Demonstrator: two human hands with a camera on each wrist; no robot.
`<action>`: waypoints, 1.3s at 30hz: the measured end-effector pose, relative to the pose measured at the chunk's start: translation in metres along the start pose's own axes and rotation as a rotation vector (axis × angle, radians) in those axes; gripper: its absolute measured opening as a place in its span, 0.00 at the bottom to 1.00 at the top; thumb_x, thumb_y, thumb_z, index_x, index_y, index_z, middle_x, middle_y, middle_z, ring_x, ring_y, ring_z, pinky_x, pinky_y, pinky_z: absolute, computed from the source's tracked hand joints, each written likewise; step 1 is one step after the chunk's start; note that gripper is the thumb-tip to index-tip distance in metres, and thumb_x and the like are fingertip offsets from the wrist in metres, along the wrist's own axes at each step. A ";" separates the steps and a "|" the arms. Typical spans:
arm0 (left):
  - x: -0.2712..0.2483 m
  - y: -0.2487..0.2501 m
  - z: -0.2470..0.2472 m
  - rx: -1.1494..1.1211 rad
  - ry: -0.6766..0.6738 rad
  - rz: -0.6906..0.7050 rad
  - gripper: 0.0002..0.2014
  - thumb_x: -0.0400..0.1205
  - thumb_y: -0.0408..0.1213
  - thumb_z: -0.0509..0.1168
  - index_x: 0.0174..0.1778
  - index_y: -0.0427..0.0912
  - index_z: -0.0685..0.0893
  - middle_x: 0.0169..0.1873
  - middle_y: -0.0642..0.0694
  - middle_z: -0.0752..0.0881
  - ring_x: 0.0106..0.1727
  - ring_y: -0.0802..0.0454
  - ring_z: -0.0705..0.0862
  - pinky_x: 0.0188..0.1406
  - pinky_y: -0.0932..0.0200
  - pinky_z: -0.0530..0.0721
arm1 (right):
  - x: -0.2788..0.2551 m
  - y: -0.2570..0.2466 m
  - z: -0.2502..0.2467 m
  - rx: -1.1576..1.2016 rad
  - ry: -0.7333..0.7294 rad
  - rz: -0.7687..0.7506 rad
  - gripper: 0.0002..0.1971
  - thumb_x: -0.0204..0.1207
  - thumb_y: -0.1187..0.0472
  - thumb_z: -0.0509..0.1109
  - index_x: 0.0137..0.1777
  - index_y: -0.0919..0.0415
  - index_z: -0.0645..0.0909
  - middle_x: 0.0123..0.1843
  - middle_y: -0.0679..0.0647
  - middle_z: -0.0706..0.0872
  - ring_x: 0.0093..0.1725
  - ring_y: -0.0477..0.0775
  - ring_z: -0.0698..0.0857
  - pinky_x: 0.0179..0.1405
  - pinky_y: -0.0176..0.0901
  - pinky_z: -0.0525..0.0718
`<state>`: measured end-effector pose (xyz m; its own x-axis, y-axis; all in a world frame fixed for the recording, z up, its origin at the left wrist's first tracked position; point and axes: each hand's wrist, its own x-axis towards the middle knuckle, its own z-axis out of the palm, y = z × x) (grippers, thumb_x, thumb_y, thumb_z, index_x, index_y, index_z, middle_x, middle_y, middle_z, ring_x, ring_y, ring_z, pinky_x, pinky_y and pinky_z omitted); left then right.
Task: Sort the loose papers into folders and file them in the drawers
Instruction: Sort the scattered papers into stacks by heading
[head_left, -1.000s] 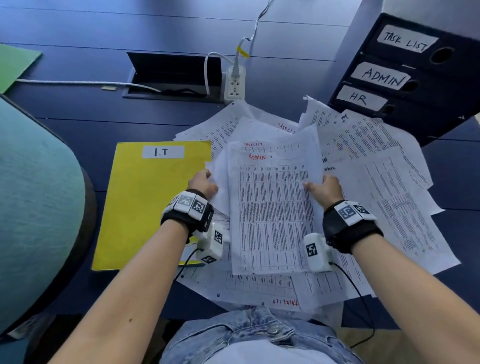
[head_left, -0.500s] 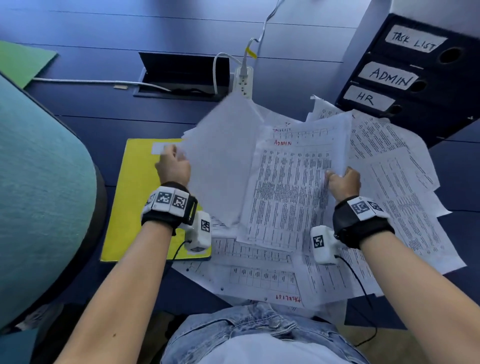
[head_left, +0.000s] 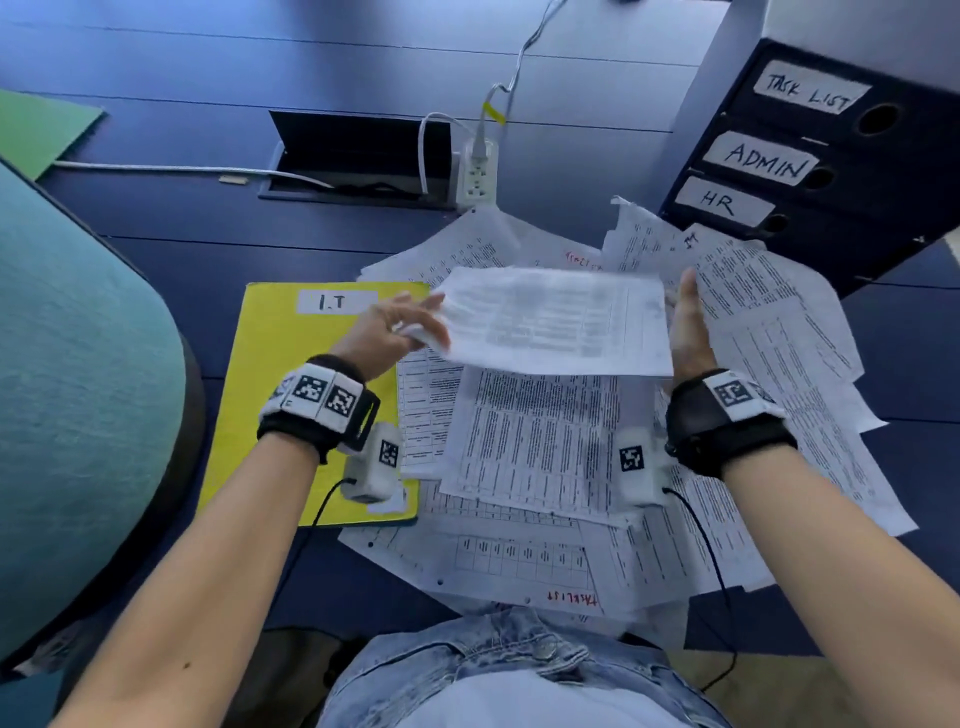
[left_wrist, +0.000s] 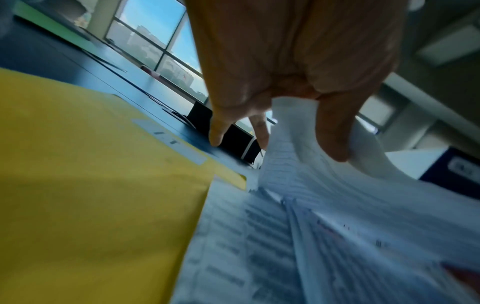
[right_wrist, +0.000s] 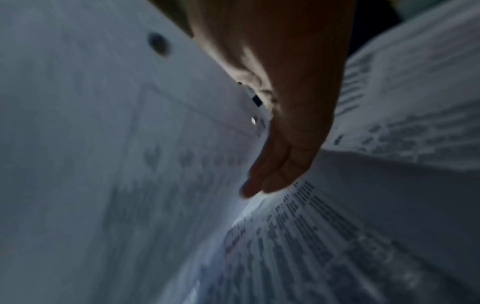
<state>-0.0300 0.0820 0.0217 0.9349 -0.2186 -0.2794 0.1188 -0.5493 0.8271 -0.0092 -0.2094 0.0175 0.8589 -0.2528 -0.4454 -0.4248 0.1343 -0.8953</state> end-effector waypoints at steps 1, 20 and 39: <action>-0.001 -0.006 0.005 0.063 -0.037 -0.031 0.16 0.77 0.22 0.64 0.38 0.52 0.84 0.77 0.49 0.68 0.81 0.49 0.57 0.80 0.49 0.48 | -0.002 -0.001 -0.002 0.054 -0.083 0.083 0.31 0.82 0.38 0.46 0.59 0.62 0.80 0.51 0.57 0.88 0.48 0.54 0.87 0.37 0.39 0.87; 0.031 -0.040 0.037 -0.764 0.636 -0.363 0.09 0.80 0.25 0.62 0.52 0.43 0.73 0.39 0.47 0.79 0.38 0.52 0.79 0.33 0.60 0.80 | 0.009 0.054 -0.008 -0.273 0.039 0.175 0.07 0.74 0.78 0.63 0.42 0.67 0.78 0.42 0.63 0.84 0.42 0.62 0.84 0.41 0.54 0.86; 0.047 -0.014 0.068 -0.087 0.190 -0.426 0.33 0.72 0.55 0.71 0.65 0.33 0.75 0.62 0.40 0.79 0.63 0.45 0.78 0.61 0.55 0.75 | 0.021 0.012 0.050 -1.479 -0.062 -0.504 0.11 0.77 0.69 0.58 0.47 0.56 0.80 0.49 0.57 0.86 0.55 0.60 0.82 0.66 0.53 0.65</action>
<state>-0.0108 0.0243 -0.0362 0.8405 0.1674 -0.5153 0.5251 -0.4862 0.6985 0.0179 -0.1646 -0.0024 0.9880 0.0636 -0.1409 0.0383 -0.9838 -0.1753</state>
